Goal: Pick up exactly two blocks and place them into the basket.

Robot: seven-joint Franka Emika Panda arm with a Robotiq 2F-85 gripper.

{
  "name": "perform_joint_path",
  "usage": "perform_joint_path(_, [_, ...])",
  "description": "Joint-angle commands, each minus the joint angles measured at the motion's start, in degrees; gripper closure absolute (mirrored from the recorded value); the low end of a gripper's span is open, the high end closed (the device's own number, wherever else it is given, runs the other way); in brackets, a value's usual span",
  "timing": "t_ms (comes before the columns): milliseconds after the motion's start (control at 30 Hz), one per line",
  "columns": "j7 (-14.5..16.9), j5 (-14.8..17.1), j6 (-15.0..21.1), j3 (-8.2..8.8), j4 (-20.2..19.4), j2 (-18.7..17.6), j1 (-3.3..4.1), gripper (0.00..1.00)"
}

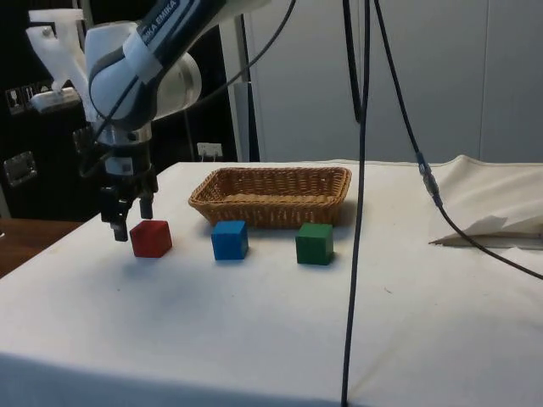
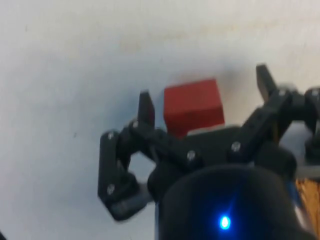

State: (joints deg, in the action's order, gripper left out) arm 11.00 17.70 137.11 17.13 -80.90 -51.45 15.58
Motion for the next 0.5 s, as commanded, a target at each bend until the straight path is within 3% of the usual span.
perform_joint_path(0, [0.97, 0.86, 0.06, -0.57, -0.86, 0.86, -0.29, 0.00])
perform_joint_path(33, [0.57, 0.57, -0.06, 0.00, -0.17, 0.11, -0.06, 0.00])
perform_joint_path(267, [2.69, 1.78, -1.26, -0.34, -4.13, 4.01, 0.23, 0.00])
perform_joint_path(300, [2.29, 1.49, -1.55, -0.06, -3.27, 3.32, 0.29, 0.00])
perform_joint_path(467, [3.09, 1.89, -1.15, -0.80, -7.05, 5.90, 0.57, 0.00])
